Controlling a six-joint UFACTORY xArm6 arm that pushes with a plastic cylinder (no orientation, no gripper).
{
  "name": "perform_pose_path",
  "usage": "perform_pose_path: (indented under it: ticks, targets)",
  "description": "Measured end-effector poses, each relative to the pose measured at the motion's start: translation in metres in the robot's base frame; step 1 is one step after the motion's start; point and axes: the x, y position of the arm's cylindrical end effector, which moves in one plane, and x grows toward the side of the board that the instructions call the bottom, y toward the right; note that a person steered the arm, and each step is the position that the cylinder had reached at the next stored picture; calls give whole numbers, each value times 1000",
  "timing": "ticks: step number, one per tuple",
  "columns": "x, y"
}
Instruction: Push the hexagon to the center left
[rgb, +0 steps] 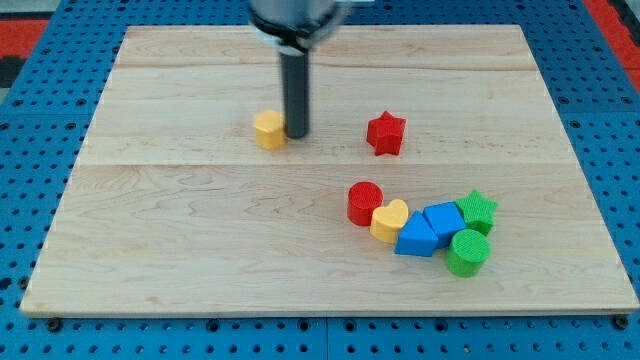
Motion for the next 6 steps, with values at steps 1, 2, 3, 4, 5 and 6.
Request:
perform_pose_path:
  ticks: [1, 2, 3, 4, 5, 6]
  targets:
    - [-12, -5]
    - [4, -11]
    - [-12, -96]
    - [-21, -122]
    - [-29, -143]
    - [-12, -158]
